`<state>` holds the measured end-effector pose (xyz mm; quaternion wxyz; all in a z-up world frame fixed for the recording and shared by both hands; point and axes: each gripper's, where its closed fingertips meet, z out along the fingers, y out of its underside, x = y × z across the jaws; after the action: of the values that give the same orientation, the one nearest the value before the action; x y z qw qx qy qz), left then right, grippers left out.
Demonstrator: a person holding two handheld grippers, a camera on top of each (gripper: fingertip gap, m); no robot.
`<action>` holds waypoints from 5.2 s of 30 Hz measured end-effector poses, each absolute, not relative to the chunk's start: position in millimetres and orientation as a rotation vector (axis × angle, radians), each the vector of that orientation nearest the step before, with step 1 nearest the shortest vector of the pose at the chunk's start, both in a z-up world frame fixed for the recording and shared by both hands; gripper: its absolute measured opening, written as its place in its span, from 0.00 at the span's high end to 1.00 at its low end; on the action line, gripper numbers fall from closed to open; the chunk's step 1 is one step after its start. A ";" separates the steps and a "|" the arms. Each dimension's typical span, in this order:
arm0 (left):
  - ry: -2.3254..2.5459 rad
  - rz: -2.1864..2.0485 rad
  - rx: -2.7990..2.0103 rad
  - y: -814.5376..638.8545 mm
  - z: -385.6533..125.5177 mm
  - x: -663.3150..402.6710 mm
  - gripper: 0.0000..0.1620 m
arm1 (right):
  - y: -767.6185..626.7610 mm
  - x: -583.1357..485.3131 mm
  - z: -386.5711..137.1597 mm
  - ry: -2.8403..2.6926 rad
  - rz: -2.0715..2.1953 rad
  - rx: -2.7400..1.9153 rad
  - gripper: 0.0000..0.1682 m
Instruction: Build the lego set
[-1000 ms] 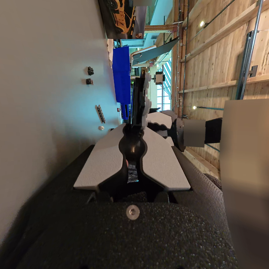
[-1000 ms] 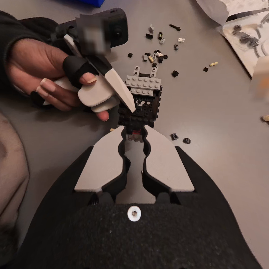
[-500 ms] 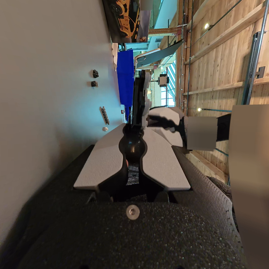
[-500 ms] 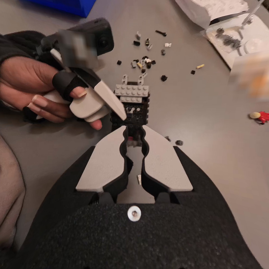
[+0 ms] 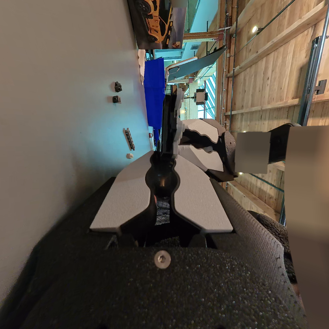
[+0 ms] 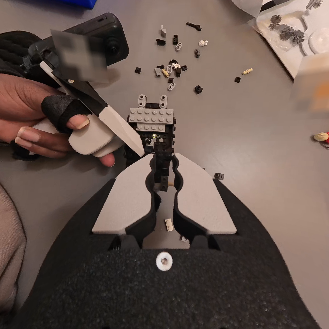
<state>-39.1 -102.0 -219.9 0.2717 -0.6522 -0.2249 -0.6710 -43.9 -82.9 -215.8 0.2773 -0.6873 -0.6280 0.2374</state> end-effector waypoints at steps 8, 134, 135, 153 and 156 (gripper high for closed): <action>-0.596 -1.813 -1.745 -102.0 -217.7 -39.0 0.93 | -85.7 -41.7 -211.2 -1.689 0.718 -1.844 0.87; 0.003 -1.931 -1.673 -130.7 -170.9 -22.3 0.93 | -112.8 -16.5 -160.4 -0.713 1.978 -1.890 0.93; -0.010 -1.903 -1.660 -127.7 -170.3 -24.5 0.90 | -110.0 -17.5 -159.8 -0.642 1.991 -1.876 0.93; -0.098 -1.862 -1.670 -112.9 -177.2 -45.3 0.90 | -86.3 -23.6 -167.4 -0.034 2.078 -1.726 0.88; -0.115 -1.924 -1.720 -116.2 -182.5 -50.8 0.90 | -77.4 8.6 -165.4 -0.241 1.842 -1.821 0.82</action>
<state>-50.8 -116.2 -182.5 0.2756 -0.6400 -0.0427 -0.7160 8.6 -77.4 -165.4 0.2670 -0.6747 -0.0892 0.6824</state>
